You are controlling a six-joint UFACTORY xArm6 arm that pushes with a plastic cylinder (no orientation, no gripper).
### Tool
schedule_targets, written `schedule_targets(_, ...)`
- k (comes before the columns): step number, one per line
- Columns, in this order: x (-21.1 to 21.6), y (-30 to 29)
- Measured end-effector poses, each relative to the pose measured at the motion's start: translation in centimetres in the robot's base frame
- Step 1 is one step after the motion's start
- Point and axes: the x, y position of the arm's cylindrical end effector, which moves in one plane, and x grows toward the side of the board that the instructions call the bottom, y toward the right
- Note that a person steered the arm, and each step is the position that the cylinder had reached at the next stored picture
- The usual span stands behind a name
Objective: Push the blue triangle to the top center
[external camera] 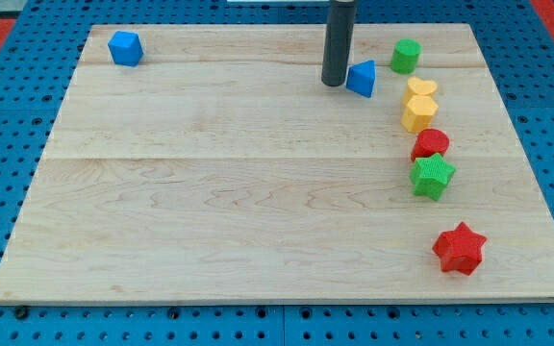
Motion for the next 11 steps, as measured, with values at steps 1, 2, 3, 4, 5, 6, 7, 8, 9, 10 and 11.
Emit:
schedule_targets(1,1.8,0.4)
schedule_targets(2,3.2,3.1)
schedule_targets(3,3.1,6.7)
schedule_targets(4,1.6,7.2)
schedule_targets(5,-1.7,5.1)
schedule_targets(6,-3.2,-0.5)
schedule_targets(7,-1.8,1.2)
schedule_targets(8,-1.1,2.8)
schedule_targets(9,-4.7,3.3)
schedule_targets(10,-6.8,2.7)
schedule_targets(11,-7.4,3.1)
